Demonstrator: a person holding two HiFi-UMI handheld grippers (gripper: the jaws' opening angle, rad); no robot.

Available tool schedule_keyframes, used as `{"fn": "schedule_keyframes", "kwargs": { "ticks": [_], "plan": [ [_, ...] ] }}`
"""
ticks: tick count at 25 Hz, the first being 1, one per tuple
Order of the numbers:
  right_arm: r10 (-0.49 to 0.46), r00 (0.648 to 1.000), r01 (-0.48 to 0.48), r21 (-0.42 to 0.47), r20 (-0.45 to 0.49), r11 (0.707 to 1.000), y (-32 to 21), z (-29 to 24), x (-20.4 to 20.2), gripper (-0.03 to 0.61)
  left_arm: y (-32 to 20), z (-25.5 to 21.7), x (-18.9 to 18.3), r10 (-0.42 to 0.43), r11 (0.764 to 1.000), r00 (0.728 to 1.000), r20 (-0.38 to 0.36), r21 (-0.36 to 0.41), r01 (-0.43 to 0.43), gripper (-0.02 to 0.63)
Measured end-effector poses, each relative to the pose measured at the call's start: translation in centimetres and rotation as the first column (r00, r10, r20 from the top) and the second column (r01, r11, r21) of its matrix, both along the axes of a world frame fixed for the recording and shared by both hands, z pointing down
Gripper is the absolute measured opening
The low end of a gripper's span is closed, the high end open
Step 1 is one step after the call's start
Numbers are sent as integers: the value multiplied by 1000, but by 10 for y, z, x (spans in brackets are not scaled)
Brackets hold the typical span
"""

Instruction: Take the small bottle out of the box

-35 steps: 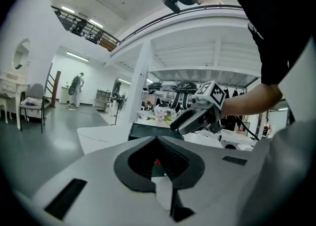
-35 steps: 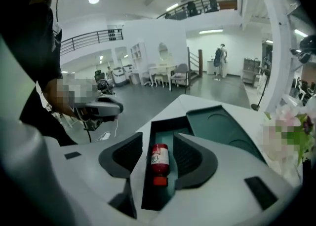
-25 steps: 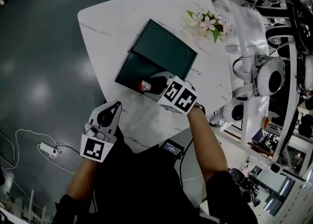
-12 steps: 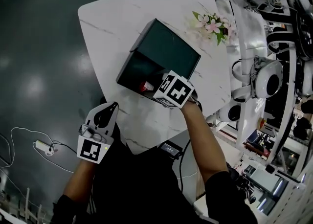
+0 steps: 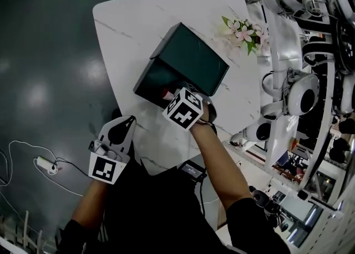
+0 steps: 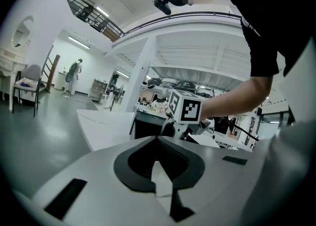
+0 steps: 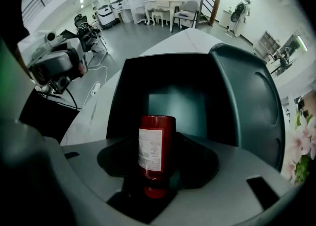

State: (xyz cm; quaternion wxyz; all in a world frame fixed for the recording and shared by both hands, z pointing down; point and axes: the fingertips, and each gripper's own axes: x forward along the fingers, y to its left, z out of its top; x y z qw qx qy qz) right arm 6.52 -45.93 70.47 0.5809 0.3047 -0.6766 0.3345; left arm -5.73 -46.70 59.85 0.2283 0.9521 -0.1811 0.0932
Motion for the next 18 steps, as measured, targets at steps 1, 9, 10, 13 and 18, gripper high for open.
{"fn": "schedule_keyframes", "kwargs": {
  "ticks": [1, 9, 10, 13, 18],
  "plan": [
    [-5, 1000, 5, 12, -9, 1000, 0, 1, 1, 241, 0, -1, 0, -1, 1000, 1000, -3, 5, 1, 15],
    [-31, 998, 21, 172, 56, 985, -3, -18, 6, 238, 0, -24, -9, -13, 997, 999, -31, 73, 15, 15],
    [-22, 998, 8, 210, 65, 978, -5, -28, 6, 238, -2, -29, -12, -20, 996, 999, -32, 81, 23, 15],
    [1, 991, -48, 347, 136, 937, -16, -73, -2, 238, -6, -49, -20, -45, 991, 999, -24, 123, 47, 15],
    [-12, 950, -186, 598, 312, 779, -21, -185, -14, 238, -5, -100, -19, -87, 971, 996, -21, 223, 89, 15]
  ]
}}
